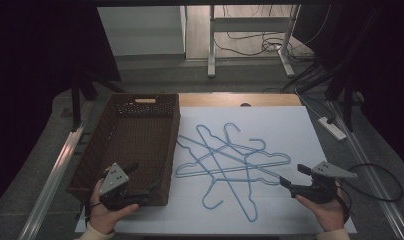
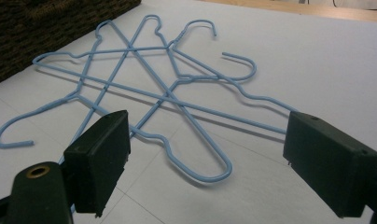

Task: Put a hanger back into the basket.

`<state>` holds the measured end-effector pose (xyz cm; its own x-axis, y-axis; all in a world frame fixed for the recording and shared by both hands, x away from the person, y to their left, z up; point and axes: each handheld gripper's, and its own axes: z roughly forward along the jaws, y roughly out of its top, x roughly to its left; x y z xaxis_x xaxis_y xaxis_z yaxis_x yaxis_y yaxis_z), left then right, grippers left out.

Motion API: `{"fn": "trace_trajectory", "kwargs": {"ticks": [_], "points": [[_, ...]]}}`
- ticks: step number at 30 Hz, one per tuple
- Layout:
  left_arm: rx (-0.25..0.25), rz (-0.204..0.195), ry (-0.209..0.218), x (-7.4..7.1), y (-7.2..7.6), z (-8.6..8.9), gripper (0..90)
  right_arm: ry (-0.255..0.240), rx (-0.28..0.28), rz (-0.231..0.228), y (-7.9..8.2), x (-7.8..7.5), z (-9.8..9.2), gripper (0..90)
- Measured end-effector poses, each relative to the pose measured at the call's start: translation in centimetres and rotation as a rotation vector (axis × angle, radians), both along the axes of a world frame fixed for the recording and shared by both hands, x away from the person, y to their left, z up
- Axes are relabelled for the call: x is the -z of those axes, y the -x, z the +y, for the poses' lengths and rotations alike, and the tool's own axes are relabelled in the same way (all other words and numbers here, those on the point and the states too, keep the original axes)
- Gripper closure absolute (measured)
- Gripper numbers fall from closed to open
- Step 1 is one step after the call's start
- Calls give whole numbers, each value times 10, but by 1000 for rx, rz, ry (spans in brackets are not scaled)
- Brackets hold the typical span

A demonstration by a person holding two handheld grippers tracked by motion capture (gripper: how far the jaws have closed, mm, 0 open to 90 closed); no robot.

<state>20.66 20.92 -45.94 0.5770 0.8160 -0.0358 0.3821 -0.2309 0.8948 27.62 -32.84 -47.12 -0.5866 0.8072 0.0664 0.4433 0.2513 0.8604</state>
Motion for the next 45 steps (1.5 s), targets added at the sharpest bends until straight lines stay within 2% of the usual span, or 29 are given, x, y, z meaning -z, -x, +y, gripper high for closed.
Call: {"fn": "trace_trajectory", "kwargs": {"ticks": [8, 15, 25, 30, 31, 32, 33, 35, 37, 38, 40, 42, 43, 44, 45], "points": [[2, -9, -6, -1, 1, 0, 120, 27, -21, -2, 0, -1, 7, 168], [10, -10, -7, -1, 3, -2, 121, 27, -9, 12, -3, -1, 9, 180], [13, -15, -8, -2, 2, 1, 124, 81, -33, 39, -18, -4, 33, 197], [13, -13, -6, -1, 2, 0, 126, 88, -36, 61, -30, -6, 44, 203], [15, -13, -9, -1, 2, -1, 126, 102, -32, 77, -37, -7, 50, 202], [15, -13, -9, -1, 2, -1, 126, 102, -32, 77, -37, -7, 50, 202], [18, -13, -9, -1, 2, -1, 127, 107, -32, 94, -46, -7, 58, 209], [19, -15, -10, -1, 2, -2, 127, 110, -33, 99, -49, -7, 61, 217], [22, -15, -11, -1, 2, -2, 127, 127, -41, 114, -60, -8, 71, 236], [23, -13, -10, -1, 2, -2, 127, 136, -44, 130, -70, -8, 80, 245], [23, -11, -7, -1, 2, -3, 127, 138, -46, 137, -74, -9, 83, 247], [24, -14, -8, -1, 2, -3, 127, 150, -38, 153, -93, -9, 97, 258], [24, -15, -8, -1, 2, -3, 127, 150, -38, 153, -93, -9, 97, 258], [24, -15, -6, -1, 2, -3, 128, 150, -40, 164, -99, -9, 101, 262], [24, -15, -6, -1, 2, -3, 127, 158, -42, 181, -112, -7, 112, 274]]}}
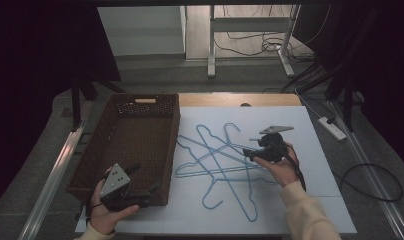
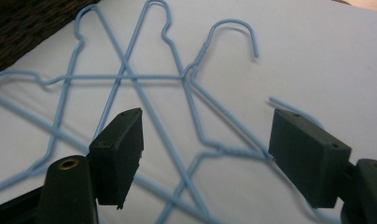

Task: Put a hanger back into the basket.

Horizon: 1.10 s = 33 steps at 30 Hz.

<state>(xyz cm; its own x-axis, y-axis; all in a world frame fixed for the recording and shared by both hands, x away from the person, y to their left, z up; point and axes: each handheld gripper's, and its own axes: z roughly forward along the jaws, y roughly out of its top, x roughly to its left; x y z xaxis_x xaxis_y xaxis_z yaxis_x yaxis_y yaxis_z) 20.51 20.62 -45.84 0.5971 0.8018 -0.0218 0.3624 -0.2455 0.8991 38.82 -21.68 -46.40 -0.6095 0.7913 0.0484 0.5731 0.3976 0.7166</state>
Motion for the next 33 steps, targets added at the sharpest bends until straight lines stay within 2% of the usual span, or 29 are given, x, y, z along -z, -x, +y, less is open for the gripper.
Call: {"fn": "trace_trajectory", "kwargs": {"ticks": [3, 4, 5, 7, 8, 11, 13, 15, 17, 20, 26, 27, 33], "points": [[1, 1, 1, 0, 0, 0, 128, -2, -2, 42, -19, 4, 15, 302], [1, 1, -1, 0, 0, 0, 128, -2, -2, 42, -19, 4, 15, 302], [1, 1, -1, 0, 0, 0, 128, 4, -1, 66, -33, 6, 26, 327], [0, 2, -1, 0, 0, 0, 127, 9, 1, 72, -37, 6, 30, 335], [-3, 5, 0, 0, 0, 0, 127, 29, 9, 86, -48, 9, 40, 344], [-5, 19, 2, 0, -1, 0, 127, 46, 15, 98, -56, 11, 47, 355], [-3, 29, 2, 1, -2, 0, 128, 56, 33, 130, -70, 17, 56, 369], [1, 32, 2, 1, -2, -1, 130, 57, 36, 132, -73, 18, 58, 378], [2, 32, -1, 1, -3, -1, 130, 64, 52, 157, -83, 24, 62, 394], [4, 31, 0, 1, -3, -1, 130, 63, 56, 173, -89, 27, 66, 411], [1, 29, 1, 1, -3, 0, 129, 103, 75, 188, -101, 35, 76, 498], [1, 29, 4, 0, -3, 0, 129, 110, 83, 199, -104, 38, 79, 540], [-2, 26, 5, 0, -3, 1, 127, 147, 114, 203, -108, 43, 86, 632]]}}
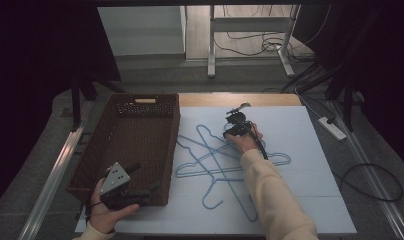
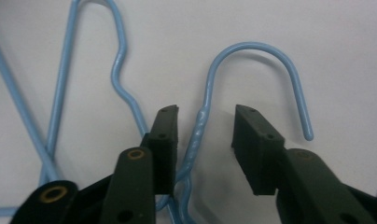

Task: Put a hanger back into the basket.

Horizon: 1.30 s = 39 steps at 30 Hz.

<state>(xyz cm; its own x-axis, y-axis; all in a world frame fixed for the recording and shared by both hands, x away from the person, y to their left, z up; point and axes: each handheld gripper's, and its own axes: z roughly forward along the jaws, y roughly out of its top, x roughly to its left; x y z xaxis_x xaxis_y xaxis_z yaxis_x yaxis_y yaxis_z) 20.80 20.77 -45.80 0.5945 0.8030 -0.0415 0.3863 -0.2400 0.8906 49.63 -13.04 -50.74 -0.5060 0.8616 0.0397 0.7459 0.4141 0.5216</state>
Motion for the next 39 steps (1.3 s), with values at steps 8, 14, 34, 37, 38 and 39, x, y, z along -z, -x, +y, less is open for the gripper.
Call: {"fn": "trace_trajectory", "kwargs": {"ticks": [8, 14, 34, 37, 38, 39], "points": [[4, -3, 0, -1, 0, 0, 126, 5, 55, 13, -2, 0, 6, 772], [4, -6, 2, -1, 1, 0, 126, -9, 94, 31, -2, 0, 7, 828], [41, 15, 15, -9, 0, -10, 125, -213, 88, -27, 26, -44, -16, 864], [61, 26, 6, -13, 0, -15, 118, -232, 61, -49, 34, -52, -20, 865], [68, 28, 4, -14, -1, -17, 117, -242, 45, -58, 37, -55, -21, 865], [73, 29, 4, -15, -1, -19, 118, -244, 38, -66, 40, -58, -23, 865]]}}
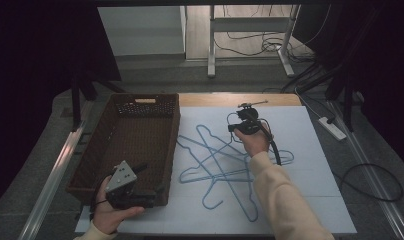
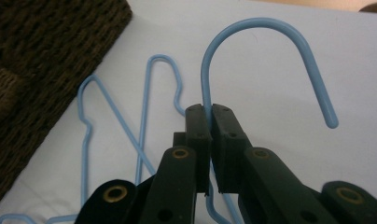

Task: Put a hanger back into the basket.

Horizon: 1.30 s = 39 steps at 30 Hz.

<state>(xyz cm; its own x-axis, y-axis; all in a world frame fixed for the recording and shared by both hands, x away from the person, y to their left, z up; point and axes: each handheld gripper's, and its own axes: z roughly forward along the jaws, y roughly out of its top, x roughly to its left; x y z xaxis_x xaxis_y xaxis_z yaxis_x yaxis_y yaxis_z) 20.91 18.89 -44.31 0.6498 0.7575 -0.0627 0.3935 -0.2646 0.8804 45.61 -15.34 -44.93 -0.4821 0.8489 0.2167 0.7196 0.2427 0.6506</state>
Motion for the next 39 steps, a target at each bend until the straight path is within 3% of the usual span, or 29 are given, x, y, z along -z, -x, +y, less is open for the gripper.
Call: {"fn": "trace_trajectory", "kwargs": {"ticks": [8, 22, 36, 39], "points": [[9, 2, -11, -6, -5, -6, 123, -63, -54, -70, 20, -16, -19, 866], [51, 2, -4, -21, -16, -19, 152, -141, -78, -176, 50, -52, -50, 867], [151, 67, -14, -29, -42, -59, 173, -196, -157, -197, 79, -63, -65, 867], [192, 103, -25, -30, -51, -76, 186, -195, -172, -199, 84, -64, -66, 867]]}}
